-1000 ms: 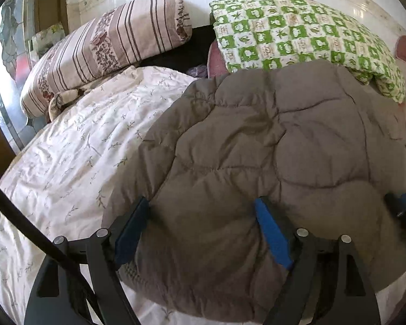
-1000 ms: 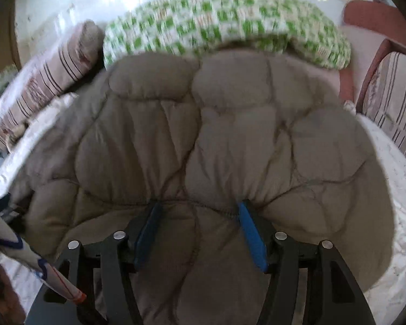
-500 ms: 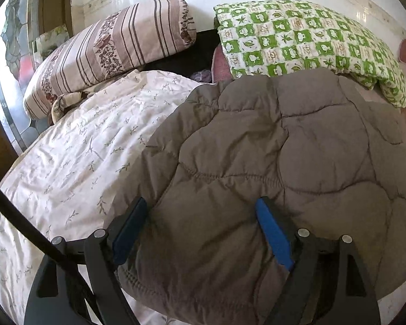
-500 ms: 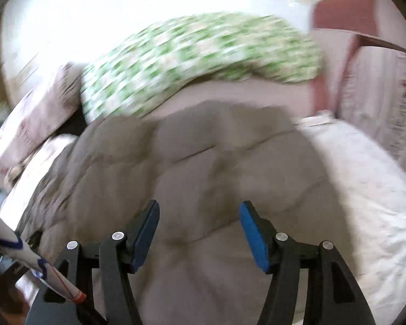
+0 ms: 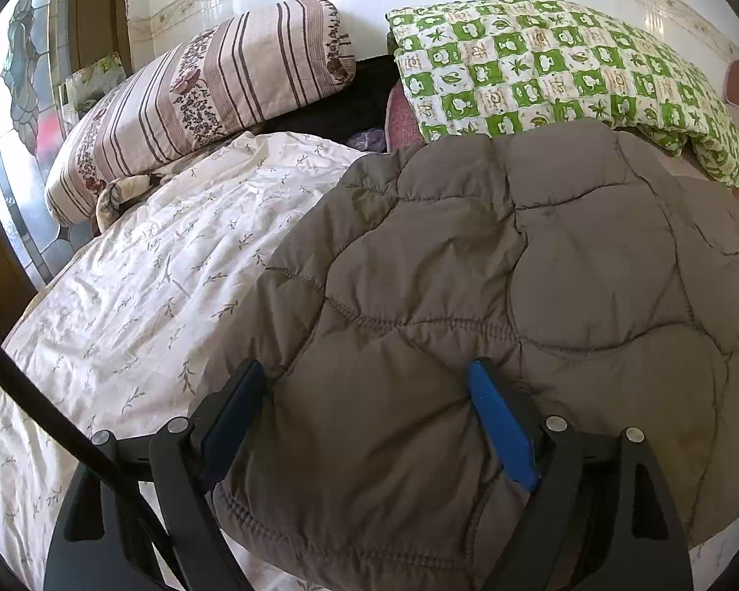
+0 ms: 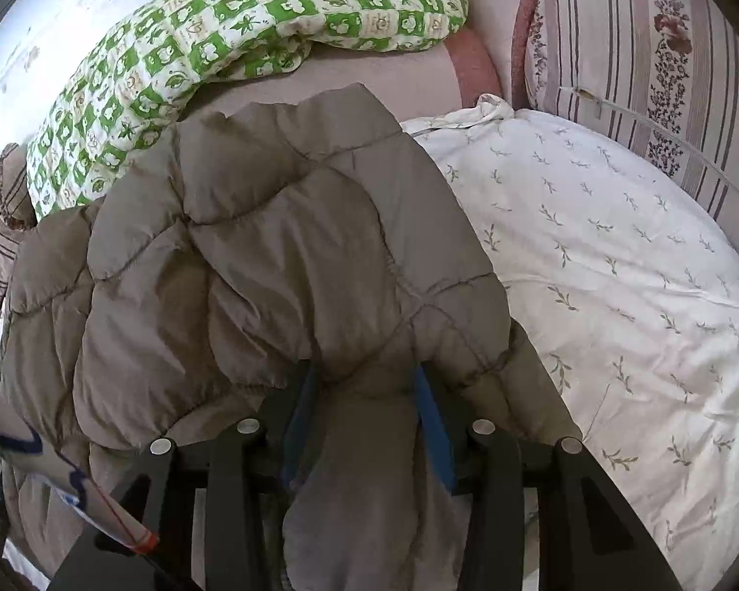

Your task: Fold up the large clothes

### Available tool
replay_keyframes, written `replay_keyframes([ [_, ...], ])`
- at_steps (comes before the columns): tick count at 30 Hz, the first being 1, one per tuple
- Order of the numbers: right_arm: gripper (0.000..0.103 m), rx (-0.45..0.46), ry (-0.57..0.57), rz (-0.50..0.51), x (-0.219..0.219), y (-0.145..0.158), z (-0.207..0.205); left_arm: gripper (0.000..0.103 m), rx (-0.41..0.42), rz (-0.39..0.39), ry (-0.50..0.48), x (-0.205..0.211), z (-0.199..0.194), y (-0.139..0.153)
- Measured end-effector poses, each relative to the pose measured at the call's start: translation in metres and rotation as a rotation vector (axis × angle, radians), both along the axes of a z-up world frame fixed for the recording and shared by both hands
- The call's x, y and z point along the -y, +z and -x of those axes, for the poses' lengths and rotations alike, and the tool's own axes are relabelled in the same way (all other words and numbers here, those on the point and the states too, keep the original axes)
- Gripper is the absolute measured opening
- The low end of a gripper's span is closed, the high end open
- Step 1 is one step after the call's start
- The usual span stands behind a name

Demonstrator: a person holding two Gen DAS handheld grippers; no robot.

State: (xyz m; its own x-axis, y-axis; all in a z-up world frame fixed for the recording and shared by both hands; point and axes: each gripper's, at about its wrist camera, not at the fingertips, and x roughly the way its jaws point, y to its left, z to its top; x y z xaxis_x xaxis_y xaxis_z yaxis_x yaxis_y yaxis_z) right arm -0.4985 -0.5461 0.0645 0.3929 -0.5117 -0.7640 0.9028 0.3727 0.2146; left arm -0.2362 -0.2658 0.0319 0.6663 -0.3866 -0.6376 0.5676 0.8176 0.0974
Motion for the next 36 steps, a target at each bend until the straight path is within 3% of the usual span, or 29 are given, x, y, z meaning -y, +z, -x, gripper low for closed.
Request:
replay_keyframes([
  [4,0.051,-0.012,-0.021,0.063,-0.014,0.010,0.003,0.085,-0.001,0.001,-0.001,0.000,0.000,0.000],
  [7,0.053,-0.014,0.017,0.188,-0.037,0.028,-0.008,0.085,0.001,0.001,-0.001,0.000,0.000,0.000],
  [10,0.058,0.014,0.124,0.303,-0.069,0.045,-0.026,0.085,0.003,0.000,0.000,-0.001,0.000,0.000],
  [13,0.060,0.040,0.257,0.337,-0.095,0.049,-0.046,0.085,0.002,0.001,-0.002,-0.001,0.000,0.000],
  [16,0.060,0.025,0.360,0.322,-0.114,0.040,-0.066,0.085,0.002,0.001,-0.001,-0.001,0.000,-0.001],
  [20,0.062,-0.035,0.409,0.251,-0.116,0.017,-0.082,0.085,0.003,-0.001,-0.002,-0.001,0.000,-0.001],
  [24,0.070,-0.024,0.403,0.224,-0.109,0.009,-0.080,0.085,0.004,-0.004,-0.003,-0.001,-0.001,-0.001],
  [32,0.071,0.045,0.379,0.189,-0.103,0.016,-0.066,0.085,-0.002,-0.001,-0.004,-0.002,-0.001,-0.001],
  [36,0.071,0.083,0.279,0.167,-0.081,0.028,-0.042,0.085,-0.052,0.009,-0.008,-0.006,-0.006,0.004],
])
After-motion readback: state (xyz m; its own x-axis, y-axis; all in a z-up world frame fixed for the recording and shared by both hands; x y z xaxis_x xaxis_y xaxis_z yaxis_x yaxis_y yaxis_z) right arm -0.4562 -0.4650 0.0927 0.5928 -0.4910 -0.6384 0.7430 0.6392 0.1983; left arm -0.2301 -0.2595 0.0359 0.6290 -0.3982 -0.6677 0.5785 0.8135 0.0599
